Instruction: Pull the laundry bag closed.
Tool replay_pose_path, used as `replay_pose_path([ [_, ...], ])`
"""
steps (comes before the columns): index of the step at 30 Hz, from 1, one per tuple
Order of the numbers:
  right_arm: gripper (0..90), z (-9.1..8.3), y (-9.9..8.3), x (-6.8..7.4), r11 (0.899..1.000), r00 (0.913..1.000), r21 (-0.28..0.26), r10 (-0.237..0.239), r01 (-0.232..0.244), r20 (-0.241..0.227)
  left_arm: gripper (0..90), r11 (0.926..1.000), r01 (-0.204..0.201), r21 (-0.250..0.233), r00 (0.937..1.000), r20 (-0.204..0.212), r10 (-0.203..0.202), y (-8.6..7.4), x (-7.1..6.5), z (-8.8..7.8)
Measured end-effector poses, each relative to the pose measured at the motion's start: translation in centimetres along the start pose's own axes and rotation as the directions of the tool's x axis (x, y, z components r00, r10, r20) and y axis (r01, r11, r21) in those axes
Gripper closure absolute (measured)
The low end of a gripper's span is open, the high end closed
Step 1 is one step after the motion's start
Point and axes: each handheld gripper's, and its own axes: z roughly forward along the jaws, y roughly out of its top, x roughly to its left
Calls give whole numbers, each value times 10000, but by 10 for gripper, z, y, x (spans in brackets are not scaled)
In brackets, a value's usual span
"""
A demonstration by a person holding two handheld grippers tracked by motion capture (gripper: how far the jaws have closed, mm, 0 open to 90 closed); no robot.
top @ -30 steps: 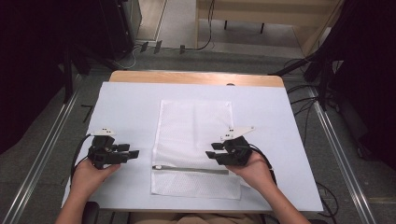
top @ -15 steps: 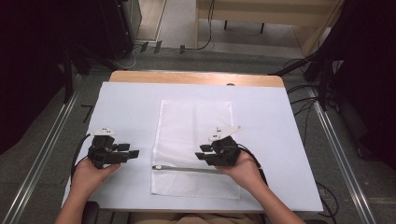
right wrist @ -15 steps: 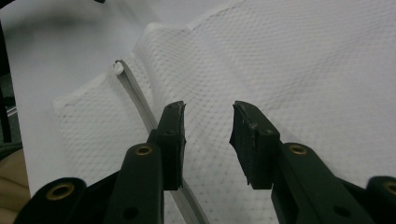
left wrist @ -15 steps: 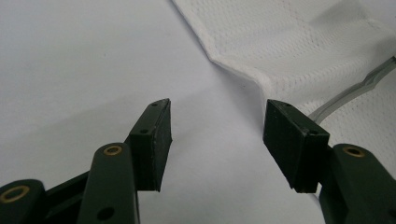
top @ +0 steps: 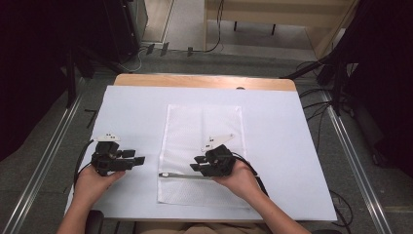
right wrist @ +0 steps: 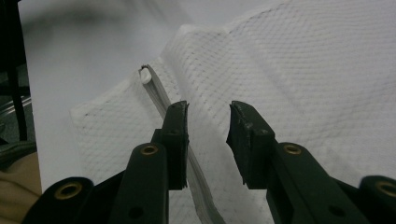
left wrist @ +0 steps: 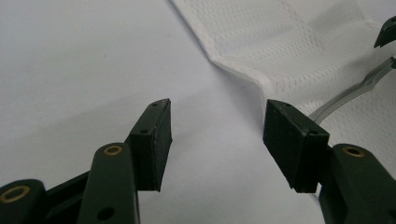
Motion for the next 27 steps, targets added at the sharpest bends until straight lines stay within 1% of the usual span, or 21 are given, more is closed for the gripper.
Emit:
replay_pose_path([
  [4,715,6,3,3,10000,9999,19,-51,51,-130,425,10000,-17,6,10000,-37,17,0,1,0],
  [13,746,20,7,10,9999,9993,149,2,4,-385,426,10000,-54,4,10000,-48,54,1,0,0],
  [14,752,24,8,12,9999,9989,158,-2,9,-468,426,10000,-79,10,9999,-65,79,1,0,0],
  [18,769,31,9,16,9996,9981,277,22,-5,-617,425,10000,-57,0,10000,-67,57,1,1,1],
  [25,768,41,10,22,9992,9972,398,37,-7,-742,425,9999,-106,17,9999,-73,106,1,1,0],
  [27,769,46,11,25,9990,9969,445,-72,107,-785,424,9999,-132,25,9999,-74,132,1,1,1],
])
